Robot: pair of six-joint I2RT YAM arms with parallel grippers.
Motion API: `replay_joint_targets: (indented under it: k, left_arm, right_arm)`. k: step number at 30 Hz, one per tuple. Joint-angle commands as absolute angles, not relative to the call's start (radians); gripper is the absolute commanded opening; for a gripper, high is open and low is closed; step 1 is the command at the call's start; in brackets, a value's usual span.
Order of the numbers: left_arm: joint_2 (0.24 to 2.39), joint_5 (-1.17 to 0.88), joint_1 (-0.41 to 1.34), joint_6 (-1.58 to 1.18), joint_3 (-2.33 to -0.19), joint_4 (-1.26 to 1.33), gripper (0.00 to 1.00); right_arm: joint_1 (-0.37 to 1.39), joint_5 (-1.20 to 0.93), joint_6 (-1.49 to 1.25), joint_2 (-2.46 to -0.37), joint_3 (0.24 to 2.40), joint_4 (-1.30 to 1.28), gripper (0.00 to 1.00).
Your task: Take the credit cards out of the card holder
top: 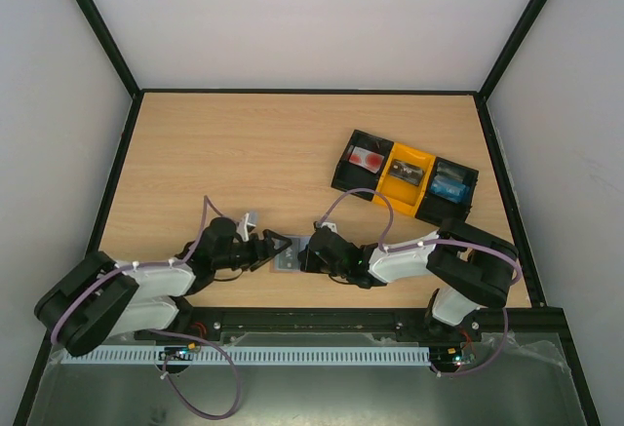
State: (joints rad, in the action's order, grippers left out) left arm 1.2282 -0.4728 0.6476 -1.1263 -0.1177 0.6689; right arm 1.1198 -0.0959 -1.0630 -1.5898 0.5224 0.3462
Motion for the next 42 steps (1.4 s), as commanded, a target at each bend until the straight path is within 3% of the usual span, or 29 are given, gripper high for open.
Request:
replay_joint_targets:
  k: [1, 8, 23, 42]
  left_arm:
    - [1.141, -0.447, 0.652, -1.113, -0.146, 0.589, 0.88]
    - [1.000, -0.386, 0.653, -1.109, -0.162, 0.468, 0.88]
    - [1.181, -0.470, 0.653, -1.114, -0.150, 0.635, 0.88]
    - [1.236, -0.434, 0.653, -1.078, -0.152, 0.604, 0.88]
  right_arm:
    - [1.126, -0.092, -1.063, -1.622, 0.499, 0.277, 0.02]
    - [1.126, -0.092, -1.065, -1.622, 0.499, 0.277, 0.02]
    - [1.126, -0.089, -1.066, -1.615, 0.497, 0.274, 0.02]
    - [1.127, -0.088, -1.060, -1.613, 0.495, 0.272, 0.02]
